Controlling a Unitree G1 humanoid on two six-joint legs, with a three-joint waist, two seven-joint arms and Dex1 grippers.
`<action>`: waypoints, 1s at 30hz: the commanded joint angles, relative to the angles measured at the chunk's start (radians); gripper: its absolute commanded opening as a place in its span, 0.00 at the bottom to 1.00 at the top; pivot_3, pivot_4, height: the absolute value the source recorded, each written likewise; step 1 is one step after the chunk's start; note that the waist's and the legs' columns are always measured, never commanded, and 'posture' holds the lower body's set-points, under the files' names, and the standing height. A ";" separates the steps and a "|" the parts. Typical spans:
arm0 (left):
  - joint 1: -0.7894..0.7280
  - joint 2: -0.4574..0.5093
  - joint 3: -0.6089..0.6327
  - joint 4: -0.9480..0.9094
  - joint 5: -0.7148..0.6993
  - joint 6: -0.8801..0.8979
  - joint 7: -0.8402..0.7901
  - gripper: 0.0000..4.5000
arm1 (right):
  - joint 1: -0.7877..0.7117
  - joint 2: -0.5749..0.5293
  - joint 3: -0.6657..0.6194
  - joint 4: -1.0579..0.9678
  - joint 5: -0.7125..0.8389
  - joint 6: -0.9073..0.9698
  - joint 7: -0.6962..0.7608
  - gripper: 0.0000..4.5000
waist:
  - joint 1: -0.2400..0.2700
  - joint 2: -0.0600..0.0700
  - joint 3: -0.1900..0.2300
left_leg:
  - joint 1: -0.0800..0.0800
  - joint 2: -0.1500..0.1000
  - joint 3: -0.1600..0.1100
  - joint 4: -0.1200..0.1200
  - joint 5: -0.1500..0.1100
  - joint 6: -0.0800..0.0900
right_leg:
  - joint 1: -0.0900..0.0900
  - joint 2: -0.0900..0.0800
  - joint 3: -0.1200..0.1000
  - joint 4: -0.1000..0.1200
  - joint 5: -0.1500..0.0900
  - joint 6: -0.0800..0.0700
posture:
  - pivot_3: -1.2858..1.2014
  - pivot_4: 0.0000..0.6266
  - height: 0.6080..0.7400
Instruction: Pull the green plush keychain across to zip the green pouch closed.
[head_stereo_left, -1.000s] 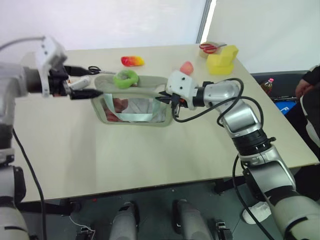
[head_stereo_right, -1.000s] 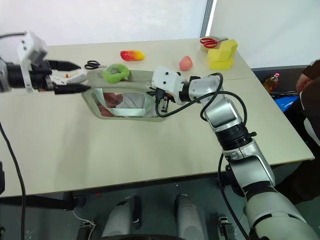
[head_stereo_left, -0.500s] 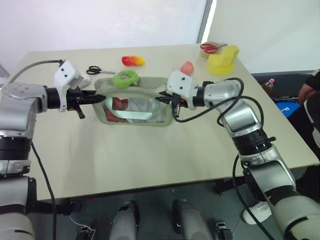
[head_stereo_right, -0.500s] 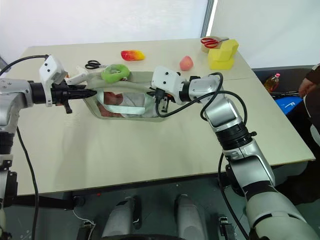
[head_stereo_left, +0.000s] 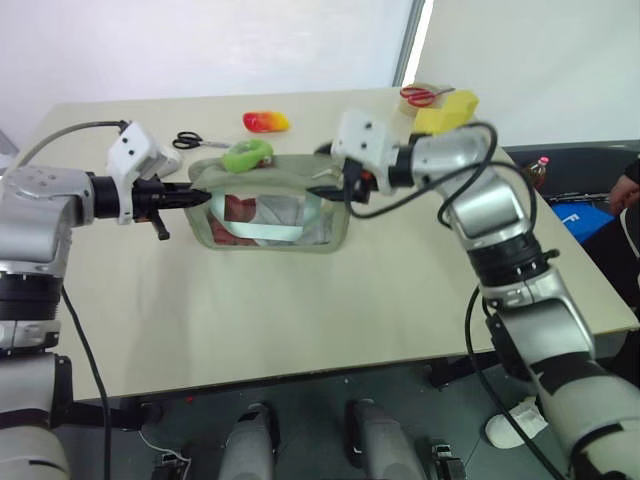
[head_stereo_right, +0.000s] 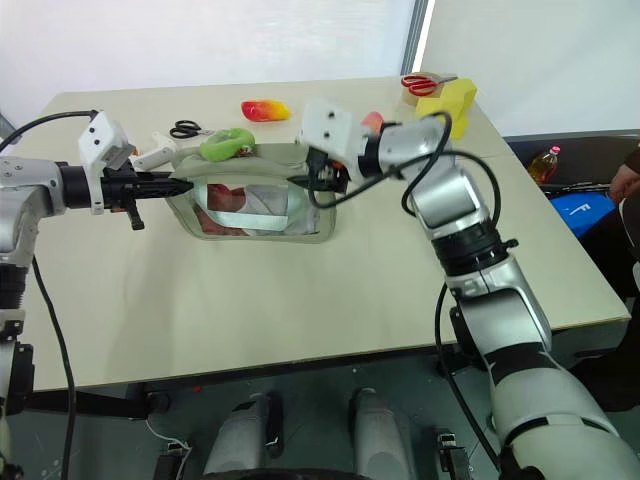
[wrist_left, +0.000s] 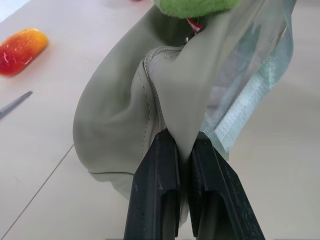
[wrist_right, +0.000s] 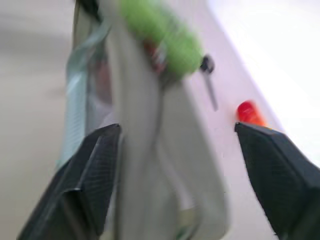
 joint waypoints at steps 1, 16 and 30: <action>-0.007 0.016 0.020 -0.021 -0.002 -0.016 -0.004 0.00 | -0.087 0.079 -0.043 0.004 0.049 0.008 -0.050 0.78 | -0.002 0.000 0.000 | 0.000 0.000 0.000 0.000 0.000 0.000 | 0.000 0.000 0.000 0.000 0.000 0.000 | 0.52 0.24 1.00; -0.009 -0.002 0.011 -0.046 -0.004 -0.005 0.007 0.00 | -0.154 0.297 0.037 0.254 0.005 -0.051 -0.108 0.78 | 0.002 0.000 0.000 | -0.001 0.000 0.000 0.000 0.000 0.000 | 0.001 0.000 0.000 0.000 0.000 0.000 | 0.52 0.24 1.00; -0.023 -0.009 0.007 -0.045 -0.003 -0.003 0.009 0.00 | -0.159 0.259 0.025 0.250 -0.010 -0.043 -0.108 0.01 | 0.002 0.000 0.000 | -0.001 0.000 0.000 0.000 0.000 0.000 | 0.000 0.000 0.000 0.000 0.000 0.000 | 0.52 0.24 1.00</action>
